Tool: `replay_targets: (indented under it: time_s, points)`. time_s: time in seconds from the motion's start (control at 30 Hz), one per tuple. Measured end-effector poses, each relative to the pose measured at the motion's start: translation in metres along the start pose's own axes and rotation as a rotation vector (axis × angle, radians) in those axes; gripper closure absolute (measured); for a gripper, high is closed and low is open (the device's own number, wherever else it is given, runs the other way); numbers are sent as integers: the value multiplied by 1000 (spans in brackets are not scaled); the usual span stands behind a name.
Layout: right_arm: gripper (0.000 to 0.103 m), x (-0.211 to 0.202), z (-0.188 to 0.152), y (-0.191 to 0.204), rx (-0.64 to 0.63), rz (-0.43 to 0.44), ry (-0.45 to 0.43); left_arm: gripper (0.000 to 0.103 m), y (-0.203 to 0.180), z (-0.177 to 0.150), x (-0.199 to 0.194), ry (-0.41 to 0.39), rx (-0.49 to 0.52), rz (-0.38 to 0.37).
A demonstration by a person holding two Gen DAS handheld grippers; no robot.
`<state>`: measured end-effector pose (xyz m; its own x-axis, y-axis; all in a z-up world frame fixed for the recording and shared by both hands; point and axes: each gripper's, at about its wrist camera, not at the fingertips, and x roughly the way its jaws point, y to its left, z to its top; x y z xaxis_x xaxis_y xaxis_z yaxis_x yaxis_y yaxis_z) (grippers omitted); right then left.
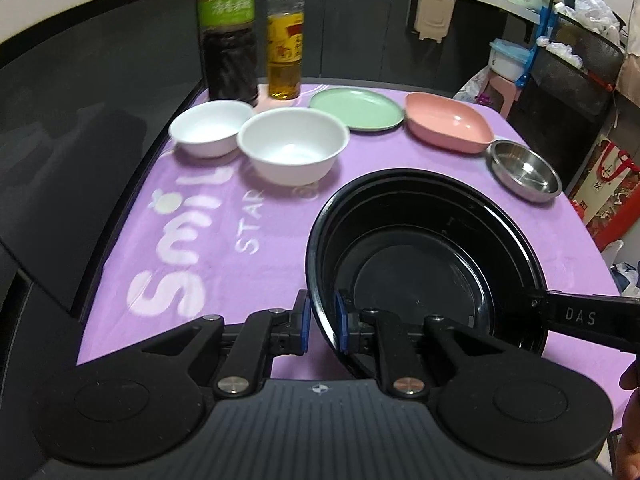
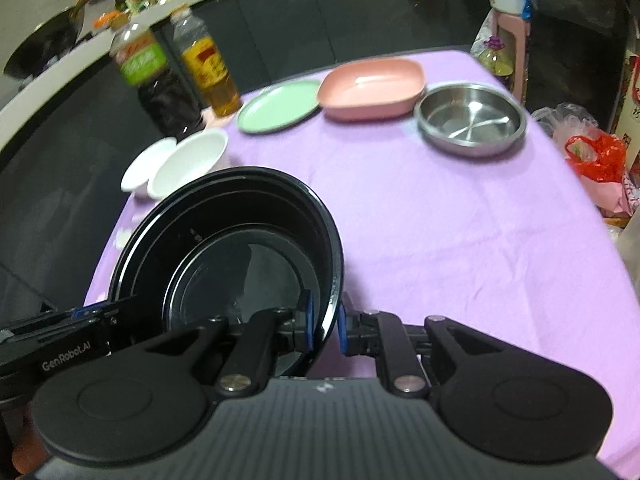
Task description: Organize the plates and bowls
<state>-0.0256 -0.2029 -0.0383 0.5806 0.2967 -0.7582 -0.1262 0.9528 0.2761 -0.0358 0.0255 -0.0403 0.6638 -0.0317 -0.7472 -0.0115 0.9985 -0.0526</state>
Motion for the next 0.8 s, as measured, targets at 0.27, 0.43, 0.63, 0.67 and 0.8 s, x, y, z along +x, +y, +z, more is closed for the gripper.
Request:
replay_targets:
  time_s: [0.27,0.43,0.63,0.67,0.8]
  points:
    - [87,3,-10,9,-10,20,21,88,15,-11,-3,7,-38,-5]
    - [87,6,-11,4,31,22,31,81,25,-11,-3,0,-74,-44]
    - [63,2,-9,3,41,59,13,78,42,-6,-2,-17,-141,-31]
    - [63,1,-7,3,39,56,9,78,43,-4,-2,-24,-144,-22]
    - [63,-2,4,-1,39,30,-22,77,48,8,-1,-54,-140,-12]
